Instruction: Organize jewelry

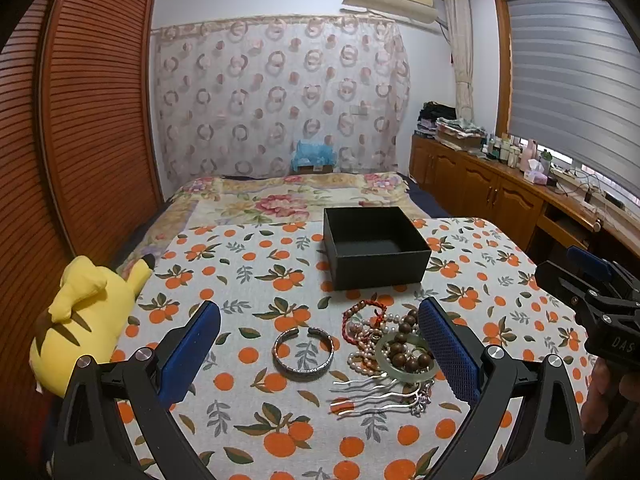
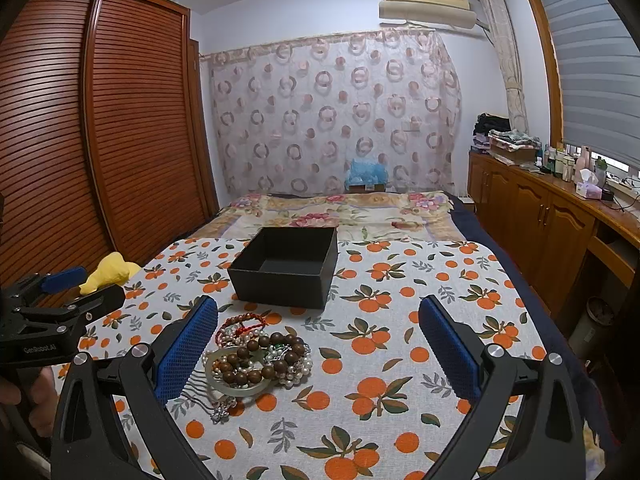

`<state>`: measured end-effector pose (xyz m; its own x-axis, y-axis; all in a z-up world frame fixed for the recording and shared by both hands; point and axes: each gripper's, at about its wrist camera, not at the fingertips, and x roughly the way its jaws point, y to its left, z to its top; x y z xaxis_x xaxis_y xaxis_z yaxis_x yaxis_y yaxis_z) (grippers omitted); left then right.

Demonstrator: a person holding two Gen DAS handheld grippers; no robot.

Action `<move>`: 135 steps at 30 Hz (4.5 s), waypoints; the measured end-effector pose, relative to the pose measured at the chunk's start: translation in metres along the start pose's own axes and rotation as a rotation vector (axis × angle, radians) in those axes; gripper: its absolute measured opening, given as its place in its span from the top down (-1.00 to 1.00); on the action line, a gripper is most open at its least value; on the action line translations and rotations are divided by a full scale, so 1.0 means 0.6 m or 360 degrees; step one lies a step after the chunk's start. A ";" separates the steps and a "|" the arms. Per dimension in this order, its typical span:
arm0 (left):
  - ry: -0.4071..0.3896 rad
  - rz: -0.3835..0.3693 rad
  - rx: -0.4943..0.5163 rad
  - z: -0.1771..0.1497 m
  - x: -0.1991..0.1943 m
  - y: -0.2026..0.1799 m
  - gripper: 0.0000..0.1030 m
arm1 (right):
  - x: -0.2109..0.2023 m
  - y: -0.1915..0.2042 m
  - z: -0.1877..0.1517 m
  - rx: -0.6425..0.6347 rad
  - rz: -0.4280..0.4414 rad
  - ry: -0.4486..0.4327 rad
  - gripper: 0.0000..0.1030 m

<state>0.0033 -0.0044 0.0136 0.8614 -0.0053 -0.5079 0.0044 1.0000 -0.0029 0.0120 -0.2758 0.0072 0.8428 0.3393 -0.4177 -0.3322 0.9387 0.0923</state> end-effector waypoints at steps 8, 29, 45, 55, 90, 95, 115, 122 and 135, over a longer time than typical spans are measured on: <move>-0.0016 0.0002 -0.0010 -0.012 -0.009 0.005 -0.85 | 0.002 -0.001 -0.001 0.0001 0.0001 -0.0002 -0.95; -0.0026 0.0000 -0.0010 -0.010 -0.013 0.005 -0.85 | -0.001 0.002 0.002 0.0001 0.0004 -0.0006 -0.95; -0.0026 -0.0002 -0.0014 -0.013 -0.015 0.005 -0.85 | -0.003 0.003 0.003 0.0001 0.0005 -0.0009 -0.95; -0.0016 -0.0003 -0.0022 -0.014 -0.018 0.003 -0.85 | 0.004 0.011 0.002 0.0004 0.0033 -0.0009 -0.95; 0.0349 -0.0174 -0.0093 -0.094 0.094 0.082 -0.85 | 0.153 0.025 -0.062 -0.0120 0.0401 0.0520 -0.16; 0.0386 -0.0184 -0.0093 -0.102 0.106 0.085 -0.85 | 0.191 0.024 -0.063 -0.0073 0.0430 0.0599 -0.10; 0.0568 -0.0238 0.0079 -0.098 0.179 0.074 -0.85 | 0.222 0.015 -0.034 -0.0101 0.0524 0.0634 0.67; 0.0593 -0.0283 0.0094 -0.089 0.199 0.061 -0.84 | 0.189 0.015 0.007 -0.0111 0.0583 0.0523 0.68; 0.0590 -0.0258 0.0145 -0.085 0.213 0.054 -0.66 | 0.204 -0.008 -0.002 -0.0241 0.0328 0.0574 0.68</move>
<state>0.0873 0.0273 -0.0954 0.6049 -0.1459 -0.7829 0.1843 0.9820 -0.0406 0.1164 -0.2388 -0.0458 0.5598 0.4501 -0.6958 -0.5586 0.8252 0.0844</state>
